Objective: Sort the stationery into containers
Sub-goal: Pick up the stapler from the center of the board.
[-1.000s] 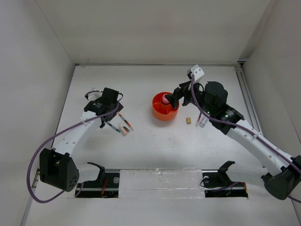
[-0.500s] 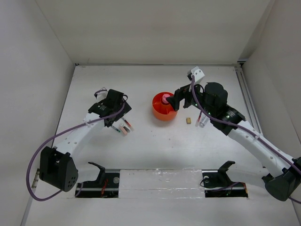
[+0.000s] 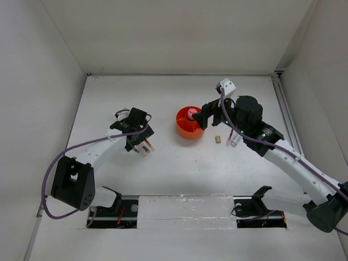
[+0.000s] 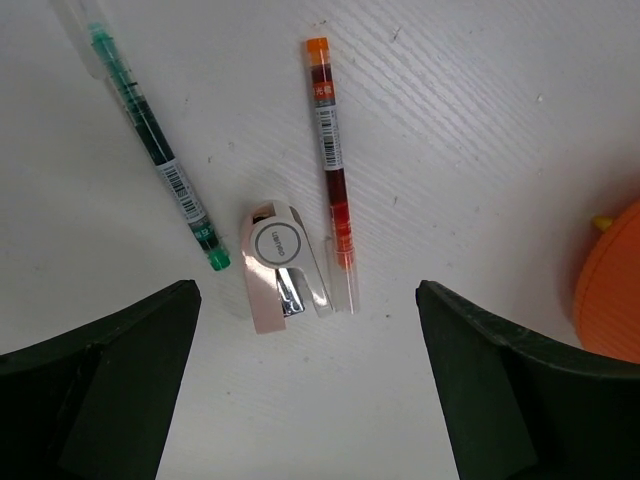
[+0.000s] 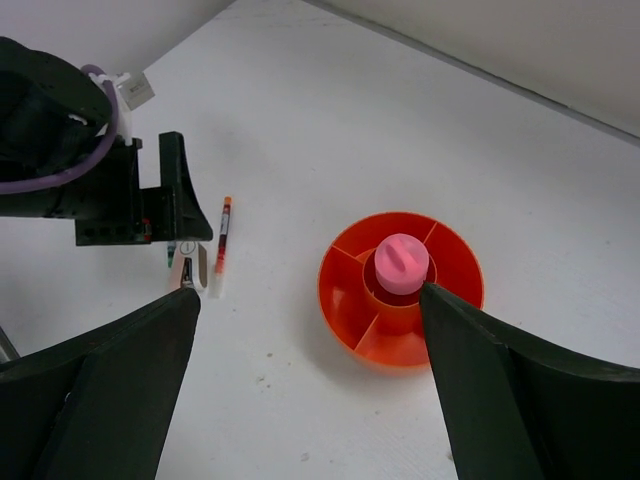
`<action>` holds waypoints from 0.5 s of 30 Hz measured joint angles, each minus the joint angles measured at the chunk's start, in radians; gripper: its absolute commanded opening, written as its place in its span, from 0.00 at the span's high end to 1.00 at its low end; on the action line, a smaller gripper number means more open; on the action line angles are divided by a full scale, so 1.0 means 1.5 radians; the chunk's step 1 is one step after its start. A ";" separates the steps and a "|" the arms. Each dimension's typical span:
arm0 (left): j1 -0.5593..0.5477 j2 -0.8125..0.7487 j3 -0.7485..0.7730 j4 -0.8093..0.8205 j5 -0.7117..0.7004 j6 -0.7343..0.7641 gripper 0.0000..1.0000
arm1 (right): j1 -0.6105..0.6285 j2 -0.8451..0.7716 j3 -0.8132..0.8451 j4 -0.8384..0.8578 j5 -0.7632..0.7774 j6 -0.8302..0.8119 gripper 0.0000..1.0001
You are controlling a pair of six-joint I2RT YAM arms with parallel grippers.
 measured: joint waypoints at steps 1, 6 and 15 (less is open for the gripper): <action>0.000 0.008 -0.001 0.005 0.001 0.002 0.16 | 0.002 0.000 0.000 0.000 -0.001 0.000 0.04; 0.000 0.036 -0.008 0.027 0.004 0.007 0.31 | 0.003 0.000 0.000 0.000 -0.009 0.001 0.04; 0.000 0.069 -0.022 0.042 0.006 0.010 0.41 | 0.003 0.001 -0.010 -0.002 -0.012 0.003 0.04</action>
